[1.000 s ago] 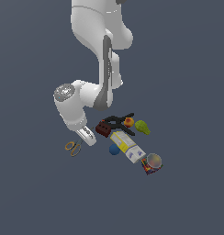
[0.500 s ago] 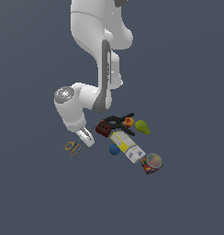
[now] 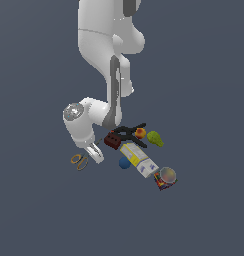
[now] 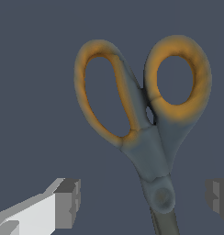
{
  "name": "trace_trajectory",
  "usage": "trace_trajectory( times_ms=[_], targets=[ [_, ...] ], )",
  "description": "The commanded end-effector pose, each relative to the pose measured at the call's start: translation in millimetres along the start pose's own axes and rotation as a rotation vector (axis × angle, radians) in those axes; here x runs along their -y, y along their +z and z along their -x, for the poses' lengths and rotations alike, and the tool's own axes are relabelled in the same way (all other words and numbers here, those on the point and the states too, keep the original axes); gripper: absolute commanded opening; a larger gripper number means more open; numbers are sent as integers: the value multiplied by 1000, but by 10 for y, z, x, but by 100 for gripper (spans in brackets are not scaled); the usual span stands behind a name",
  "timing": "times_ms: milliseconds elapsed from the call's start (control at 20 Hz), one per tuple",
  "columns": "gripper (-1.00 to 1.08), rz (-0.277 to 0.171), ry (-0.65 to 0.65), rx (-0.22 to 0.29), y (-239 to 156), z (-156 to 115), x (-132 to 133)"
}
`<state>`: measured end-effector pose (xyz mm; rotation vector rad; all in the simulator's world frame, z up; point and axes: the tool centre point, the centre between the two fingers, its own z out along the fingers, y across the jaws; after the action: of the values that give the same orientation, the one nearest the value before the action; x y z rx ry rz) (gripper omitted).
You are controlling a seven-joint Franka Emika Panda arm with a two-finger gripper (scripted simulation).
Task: Pick up a designated object from a clutter of objects.
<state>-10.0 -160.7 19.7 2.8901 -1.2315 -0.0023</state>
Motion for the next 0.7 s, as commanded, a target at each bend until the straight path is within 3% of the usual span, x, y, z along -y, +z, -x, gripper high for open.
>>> trace_trajectory(
  times_ms=[0,200,250,650],
  targets=[
    [100,-1,1,-1,77,-5,0],
    [100,-1,1,-1,119,-8,4],
    [-100,-1,1,-1,119,-8,4],
    [-100,-1,1,-1,119,-8,4]
  ],
)
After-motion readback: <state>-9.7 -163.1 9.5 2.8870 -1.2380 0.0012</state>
